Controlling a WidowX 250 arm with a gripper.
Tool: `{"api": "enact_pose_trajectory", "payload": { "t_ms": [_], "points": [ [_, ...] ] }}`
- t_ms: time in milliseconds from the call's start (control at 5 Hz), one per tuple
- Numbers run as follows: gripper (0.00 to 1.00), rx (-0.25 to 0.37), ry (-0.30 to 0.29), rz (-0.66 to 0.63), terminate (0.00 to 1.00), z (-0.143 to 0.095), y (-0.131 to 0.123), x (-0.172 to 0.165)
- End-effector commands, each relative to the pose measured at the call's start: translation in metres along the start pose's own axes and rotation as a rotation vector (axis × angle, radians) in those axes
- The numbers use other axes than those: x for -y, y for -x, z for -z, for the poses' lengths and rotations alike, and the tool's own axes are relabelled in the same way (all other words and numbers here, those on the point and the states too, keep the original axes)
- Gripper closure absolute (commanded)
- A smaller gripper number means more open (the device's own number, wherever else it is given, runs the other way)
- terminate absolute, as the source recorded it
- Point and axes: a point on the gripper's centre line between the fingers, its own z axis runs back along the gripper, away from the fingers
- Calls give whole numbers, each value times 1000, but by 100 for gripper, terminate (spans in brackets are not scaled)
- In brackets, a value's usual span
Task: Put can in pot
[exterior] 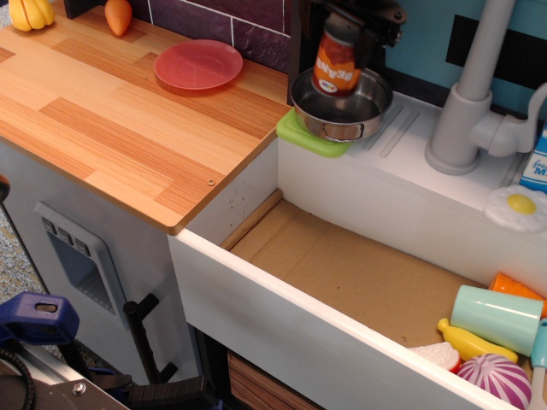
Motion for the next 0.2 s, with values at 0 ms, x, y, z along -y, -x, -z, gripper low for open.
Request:
{"api": "enact_pose_trajectory", "payload": {
  "t_ms": [0],
  "points": [
    [0, 59, 5, -8, 100, -6, -8, -9]
  ]
}}
